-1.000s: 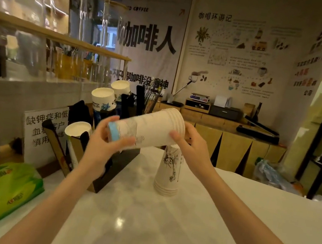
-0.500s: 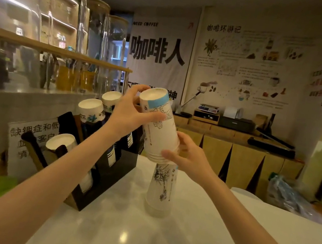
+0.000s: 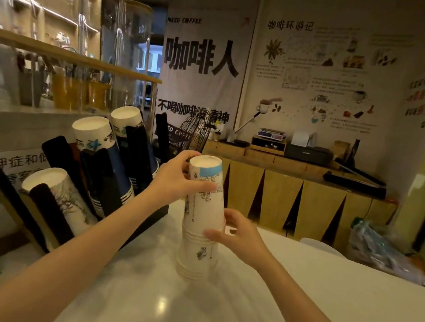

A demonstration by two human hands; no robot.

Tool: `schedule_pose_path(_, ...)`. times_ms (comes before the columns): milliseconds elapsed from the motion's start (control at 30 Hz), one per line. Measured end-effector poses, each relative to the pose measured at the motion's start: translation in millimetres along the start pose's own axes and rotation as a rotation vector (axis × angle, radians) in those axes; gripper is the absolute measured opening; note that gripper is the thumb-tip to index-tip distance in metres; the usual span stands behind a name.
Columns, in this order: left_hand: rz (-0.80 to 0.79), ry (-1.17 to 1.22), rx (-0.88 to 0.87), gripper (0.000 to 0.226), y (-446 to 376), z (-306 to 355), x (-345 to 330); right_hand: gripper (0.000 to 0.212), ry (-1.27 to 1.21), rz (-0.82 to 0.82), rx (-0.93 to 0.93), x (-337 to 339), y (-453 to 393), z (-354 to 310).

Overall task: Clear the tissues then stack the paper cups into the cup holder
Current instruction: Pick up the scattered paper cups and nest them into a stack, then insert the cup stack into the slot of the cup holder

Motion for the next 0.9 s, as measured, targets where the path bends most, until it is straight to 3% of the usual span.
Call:
schedule_pose_path(333, -0.074, -0.096, 0.132, 0.074, 23, -47, -36, 0.069, 0.027, -0.135, -0.195, -18, -3, 46)
schedule_pose_path(500, -0.374, -0.128, 0.288, 0.084, 43, -77, -54, 0.088, -0.053, -0.172, -0.216, -21, -4, 49)
schedule_pose_path(600, -0.46, -0.008, 0.399, 0.103, 58, -95, -66, 0.089, -0.13, -0.215, -0.232, -26, 1, 49)
schedule_pose_path(700, -0.419, 0.125, 0.442, 0.094, 65, -101, -73, 0.083, -0.251, -0.236, -0.235, -30, 7, 43)
schedule_pose_path(900, -0.235, 0.141, 0.401, 0.072, 62, -82, -55, 0.075, -0.494, -0.137, -0.276, -36, 11, 35)
Point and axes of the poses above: each hand's wrist, its own y-axis away from the middle knuckle, its own x-axis out of the back of the hand, z = x × y, the point moved 3 cm from there along -y, towards the middle knuckle, and after that the axes turned 8 degrees about -y, right-handed, at the moved point
